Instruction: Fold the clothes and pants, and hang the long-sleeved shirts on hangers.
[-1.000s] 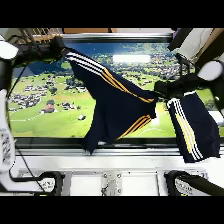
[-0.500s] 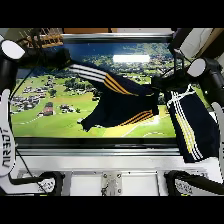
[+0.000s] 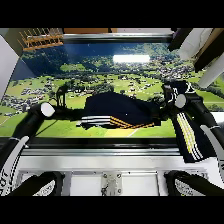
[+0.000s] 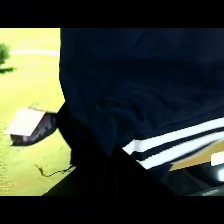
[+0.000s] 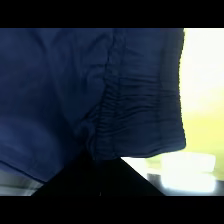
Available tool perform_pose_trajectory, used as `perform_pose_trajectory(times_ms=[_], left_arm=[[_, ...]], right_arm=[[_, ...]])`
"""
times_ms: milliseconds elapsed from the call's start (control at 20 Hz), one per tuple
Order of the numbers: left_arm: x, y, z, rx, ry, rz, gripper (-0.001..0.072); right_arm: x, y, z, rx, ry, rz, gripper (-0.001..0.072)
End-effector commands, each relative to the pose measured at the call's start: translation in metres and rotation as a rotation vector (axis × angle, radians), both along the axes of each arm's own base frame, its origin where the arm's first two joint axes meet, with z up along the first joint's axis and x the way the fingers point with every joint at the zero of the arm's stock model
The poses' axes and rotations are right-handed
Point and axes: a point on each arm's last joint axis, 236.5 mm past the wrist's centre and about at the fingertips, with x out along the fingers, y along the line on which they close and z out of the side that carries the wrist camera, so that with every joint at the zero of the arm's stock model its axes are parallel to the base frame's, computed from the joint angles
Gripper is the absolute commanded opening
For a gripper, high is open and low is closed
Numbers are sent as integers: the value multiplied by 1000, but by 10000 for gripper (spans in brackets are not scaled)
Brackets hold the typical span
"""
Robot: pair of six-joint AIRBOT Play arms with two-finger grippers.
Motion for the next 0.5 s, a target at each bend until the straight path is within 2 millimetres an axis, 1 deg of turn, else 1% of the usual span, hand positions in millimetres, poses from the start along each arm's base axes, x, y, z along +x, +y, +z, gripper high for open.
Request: perform_pose_trajectory(times_ms=[0,100,200,250,350,450], left_arm=[[-21,3,-46,37,7,20,5],[-21,4,-58,47,33,24,5],[-20,5,-64,47,48,41,5],[-21,5,-64,46,51,43,5],[-20,5,-60,44,39,43,6],[-16,4,-48,35,3,43,6]], right_arm=[[-23,1,-39,-15,22,5,11],[-34,3,-53,-15,43,9,12],[-40,2,-58,-18,57,9,13],[-39,3,-57,-17,52,9,16],[-36,6,-55,2,41,-4,19],[-35,16,-50,47,39,-27,24]])
